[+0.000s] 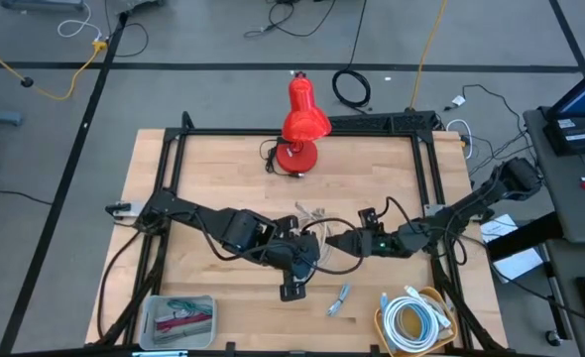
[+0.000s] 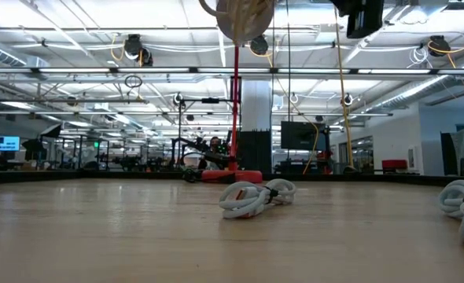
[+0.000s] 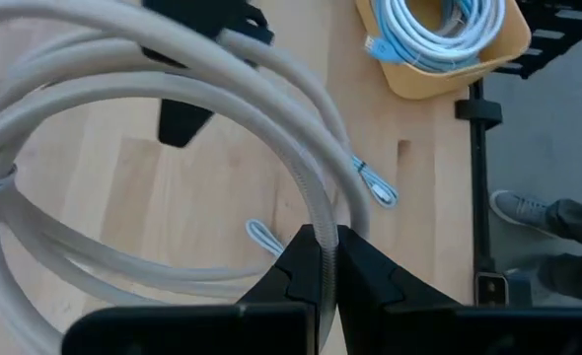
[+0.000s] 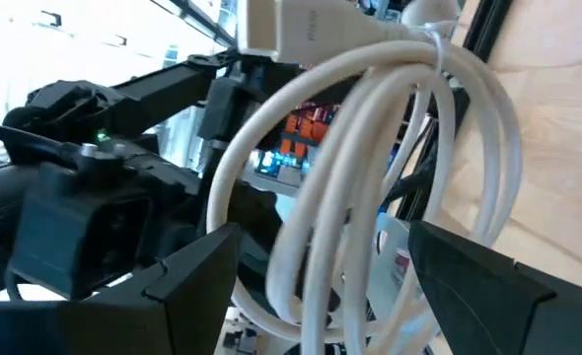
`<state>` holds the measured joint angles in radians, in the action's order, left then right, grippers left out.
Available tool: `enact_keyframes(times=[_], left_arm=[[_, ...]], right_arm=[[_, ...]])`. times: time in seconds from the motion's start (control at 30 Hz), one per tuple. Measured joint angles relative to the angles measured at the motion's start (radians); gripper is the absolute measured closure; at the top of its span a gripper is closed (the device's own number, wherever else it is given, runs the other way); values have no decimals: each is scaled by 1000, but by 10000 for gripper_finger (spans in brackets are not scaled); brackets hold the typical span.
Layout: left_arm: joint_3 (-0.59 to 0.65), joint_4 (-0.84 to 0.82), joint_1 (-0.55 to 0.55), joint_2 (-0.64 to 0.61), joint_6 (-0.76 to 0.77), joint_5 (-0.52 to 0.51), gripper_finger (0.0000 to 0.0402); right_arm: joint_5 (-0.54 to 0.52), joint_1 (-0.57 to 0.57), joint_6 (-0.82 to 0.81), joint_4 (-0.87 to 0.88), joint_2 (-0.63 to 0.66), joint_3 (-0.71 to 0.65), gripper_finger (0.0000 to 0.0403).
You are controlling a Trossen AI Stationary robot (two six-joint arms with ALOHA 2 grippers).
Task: Pick & Place USB Port
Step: Put the light brown HDMI cable into the yellow bin
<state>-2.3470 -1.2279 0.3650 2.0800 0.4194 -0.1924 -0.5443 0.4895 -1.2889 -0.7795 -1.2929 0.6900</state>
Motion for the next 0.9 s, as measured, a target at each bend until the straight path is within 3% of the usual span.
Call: enact_keyframes(times=[0.43,0.9], left_arm=[[-1,-64,0,5,-3,9,390],[0,-1,-1,5,-37,36,390]], right_arm=[[0,1,44,-6,9,32,112],[-2,-26,15,34,-6,31,117]])
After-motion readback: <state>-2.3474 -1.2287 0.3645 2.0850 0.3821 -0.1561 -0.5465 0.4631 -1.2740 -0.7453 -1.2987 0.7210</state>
